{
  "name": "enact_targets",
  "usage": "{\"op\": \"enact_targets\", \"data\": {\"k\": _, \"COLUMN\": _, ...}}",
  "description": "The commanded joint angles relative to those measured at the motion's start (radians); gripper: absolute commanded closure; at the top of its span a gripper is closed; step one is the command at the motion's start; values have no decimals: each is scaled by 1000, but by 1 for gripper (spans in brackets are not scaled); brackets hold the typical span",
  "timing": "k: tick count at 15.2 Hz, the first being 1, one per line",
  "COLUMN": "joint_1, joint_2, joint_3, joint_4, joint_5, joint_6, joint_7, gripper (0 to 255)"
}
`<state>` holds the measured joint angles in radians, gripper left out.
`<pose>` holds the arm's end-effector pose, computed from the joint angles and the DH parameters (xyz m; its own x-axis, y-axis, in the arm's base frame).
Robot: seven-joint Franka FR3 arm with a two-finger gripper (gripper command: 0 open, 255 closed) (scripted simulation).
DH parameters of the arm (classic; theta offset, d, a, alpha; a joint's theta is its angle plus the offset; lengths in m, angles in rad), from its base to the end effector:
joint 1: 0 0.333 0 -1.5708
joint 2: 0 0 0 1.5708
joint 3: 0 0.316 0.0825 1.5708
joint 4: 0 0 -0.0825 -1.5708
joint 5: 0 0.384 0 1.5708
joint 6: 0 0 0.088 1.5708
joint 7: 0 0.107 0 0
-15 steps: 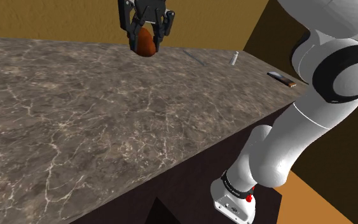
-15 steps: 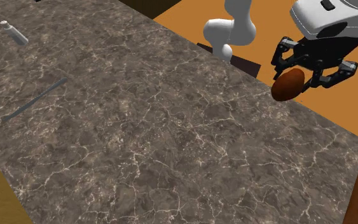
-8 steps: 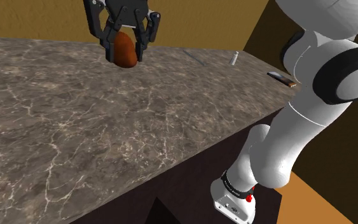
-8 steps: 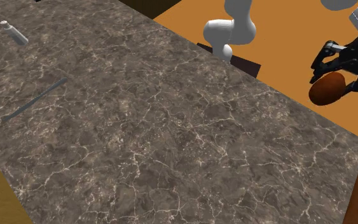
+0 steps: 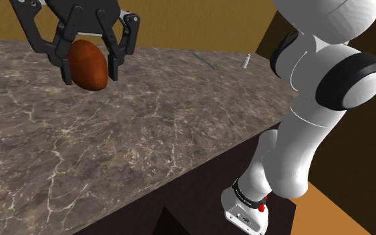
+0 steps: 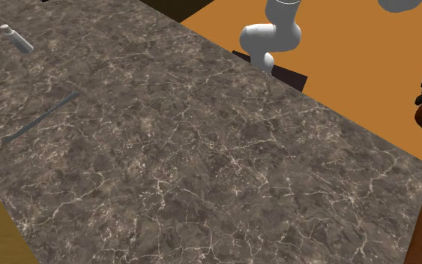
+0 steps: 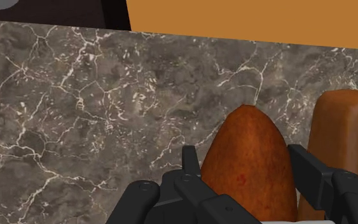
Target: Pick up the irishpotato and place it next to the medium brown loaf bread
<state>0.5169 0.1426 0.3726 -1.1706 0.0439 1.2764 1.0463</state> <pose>0.3631 0.4230 0.7068 0.9849 -0.1450 -0.0944 -0.1479 -0.9887 -0.0244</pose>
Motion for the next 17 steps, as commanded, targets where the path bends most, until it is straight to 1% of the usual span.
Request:
{"op": "enact_targets", "data": {"k": 1, "joint_1": 47, "joint_2": 71, "joint_3": 26, "joint_4": 97, "joint_5": -29, "joint_6": -26, "joint_7": 64, "gripper": 255}}
{"op": "enact_targets", "data": {"k": 3, "joint_1": 101, "joint_2": 144, "joint_3": 45, "joint_4": 196, "joint_5": -63, "joint_6": -52, "joint_7": 119, "gripper": 255}}
{"op": "enact_targets", "data": {"k": 4, "joint_1": 110, "joint_2": 155, "joint_3": 46, "joint_4": 212, "joint_5": -67, "joint_6": -57, "joint_7": 126, "gripper": 255}}
{"op": "enact_targets", "data": {"k": 10, "joint_1": 74, "joint_2": 71, "joint_3": 39, "joint_4": 5, "joint_5": -32, "joint_6": 70, "joint_7": 102, "gripper": 255}}
{"op": "enact_targets", "data": {"k": 17, "joint_1": 53, "joint_2": 12, "joint_3": 33, "joint_4": -172, "joint_5": -8, "joint_6": 190, "joint_7": 80, "gripper": 255}}
